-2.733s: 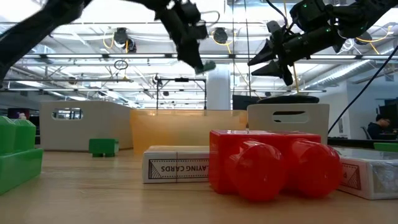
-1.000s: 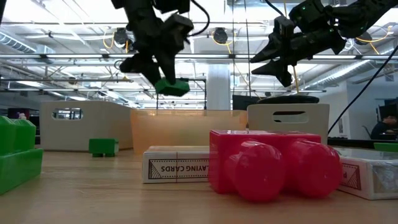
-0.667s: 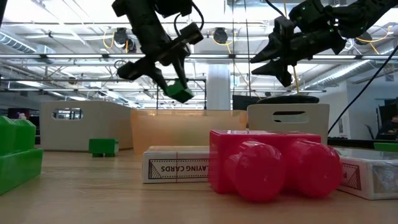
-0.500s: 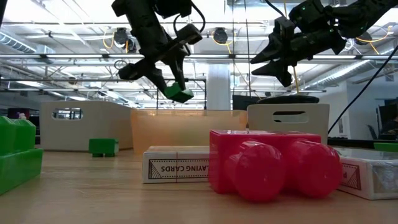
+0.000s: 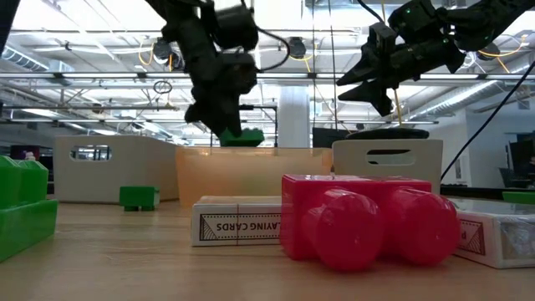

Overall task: Pick & Place Toys
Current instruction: Put the dark green game piece block into the orange bin

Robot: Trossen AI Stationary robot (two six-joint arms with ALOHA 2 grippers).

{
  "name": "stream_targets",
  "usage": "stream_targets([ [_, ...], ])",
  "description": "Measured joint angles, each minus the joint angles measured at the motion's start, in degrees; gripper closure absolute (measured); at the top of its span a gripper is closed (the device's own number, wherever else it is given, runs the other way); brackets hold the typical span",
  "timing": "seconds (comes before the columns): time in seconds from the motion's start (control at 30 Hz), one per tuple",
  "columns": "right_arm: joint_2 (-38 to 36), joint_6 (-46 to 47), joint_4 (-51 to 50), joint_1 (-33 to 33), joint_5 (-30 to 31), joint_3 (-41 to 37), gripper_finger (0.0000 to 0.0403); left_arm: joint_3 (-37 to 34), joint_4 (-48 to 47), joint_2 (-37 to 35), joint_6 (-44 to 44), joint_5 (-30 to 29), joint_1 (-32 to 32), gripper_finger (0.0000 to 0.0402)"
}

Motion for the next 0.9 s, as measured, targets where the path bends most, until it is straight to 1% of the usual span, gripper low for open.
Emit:
stream_targets([
  [0.1, 0.0, 1.3, 0.1, 0.0, 2.7, 0.0, 0.0245, 1.5, -2.0, 1.8, 6.9, 0.5, 2.0, 0.0265],
  [0.2, 0.0, 2.4, 0.2, 0.0, 5.7, 0.0, 0.0245, 4.8, -4.9, 4.6, 14.1, 1.2, 3.2, 0.0265],
  [0.3, 0.0, 3.9, 0.2, 0.0, 6.6, 0.0, 0.0245, 9.0, -9.0, 8.0, 20.5, 1.2, 3.6, 0.0265],
  [0.43, 0.0, 4.6, 0.0, 0.0, 7.3, 0.0, 0.0245, 14.3, -13.3, 11.9, 26.6, 1.1, 3.5, 0.0265],
  [0.5, 0.0, 5.1, -0.1, 0.0, 7.3, 0.0, 0.0245, 16.0, -14.3, 13.5, 28.3, 1.0, 3.2, 0.0265],
  [0.63, 0.0, 5.9, -0.2, 0.0, 7.3, 0.0, 0.0245, 17.1, -15.0, 14.8, 29.4, 0.5, 2.6, 0.0265],
  [0.8, 0.0, 5.9, -0.2, 0.0, 7.4, 0.0, 0.0245, 16.9, -14.9, 15.4, 31.6, -3.4, 1.5, 0.0265],
  [0.9, 0.0, 5.9, -0.2, 0.0, 7.4, 0.0, 0.0245, 16.9, -15.0, 16.1, 31.9, -4.0, 1.4, 0.0265],
])
